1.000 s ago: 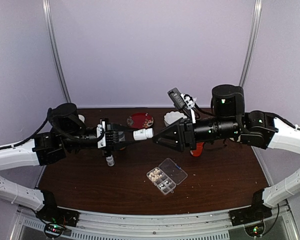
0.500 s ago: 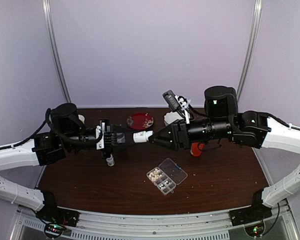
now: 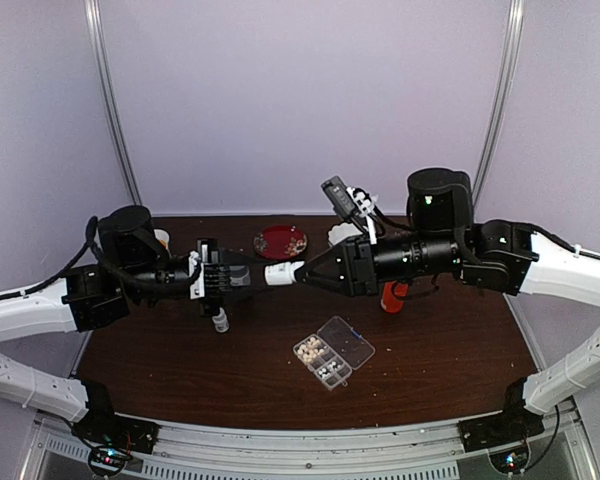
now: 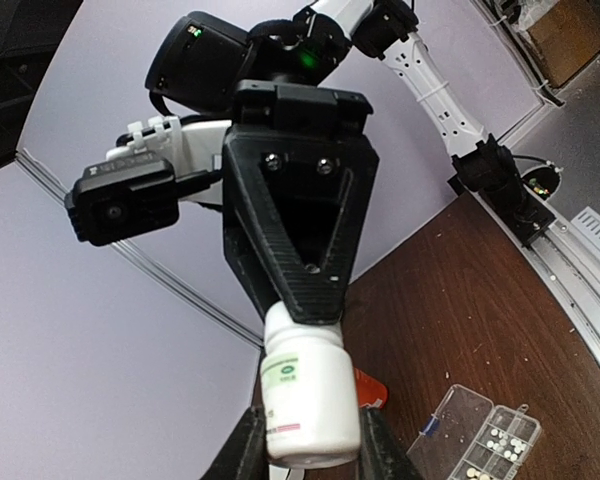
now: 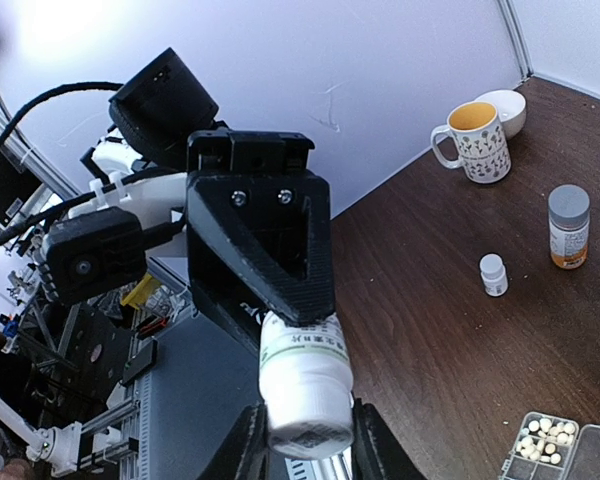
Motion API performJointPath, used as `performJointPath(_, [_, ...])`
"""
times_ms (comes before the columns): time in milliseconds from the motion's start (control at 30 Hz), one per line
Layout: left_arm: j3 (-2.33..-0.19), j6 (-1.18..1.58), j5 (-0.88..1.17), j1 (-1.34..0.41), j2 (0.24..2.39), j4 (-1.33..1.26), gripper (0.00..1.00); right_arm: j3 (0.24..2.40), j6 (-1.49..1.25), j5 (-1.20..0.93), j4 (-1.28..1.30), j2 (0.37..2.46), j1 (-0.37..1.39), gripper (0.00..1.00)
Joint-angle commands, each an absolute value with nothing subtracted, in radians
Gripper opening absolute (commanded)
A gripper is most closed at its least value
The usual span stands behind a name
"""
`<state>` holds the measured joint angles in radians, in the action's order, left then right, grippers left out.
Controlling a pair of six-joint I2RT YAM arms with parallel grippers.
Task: Sort the pills into containers
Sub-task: Unscrew the lid of the pill bottle.
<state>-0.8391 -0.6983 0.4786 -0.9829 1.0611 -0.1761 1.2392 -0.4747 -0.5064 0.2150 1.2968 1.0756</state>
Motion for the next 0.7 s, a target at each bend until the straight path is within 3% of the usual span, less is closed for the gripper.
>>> performJointPath(0, [-0.851, -0.688, 0.493, -0.983, 1.044, -0.203, 0.0, 1.268, -0.455, -0.536, 0.194, 1.299, 1.072, 0.21])
performJointPath(133, [-0.859, -0.65, 0.492, -0.983, 1.05, -0.197, 0.0, 1.284, -0.378, -0.532, 0.244, 1.289, 1.073, 0.11])
performJointPath(333, [-0.866, -0.554, 0.535, -0.983, 1.052, -0.227, 0.0, 1.24, -0.14, -0.542, 0.194, 1.233, 1.073, 0.06])
performJointPath(667, [-0.891, -0.061, 0.651, -0.983, 1.116, -0.362, 0.0, 1.222, 0.502, -0.51, 0.281, 1.168, 1.077, 0.02])
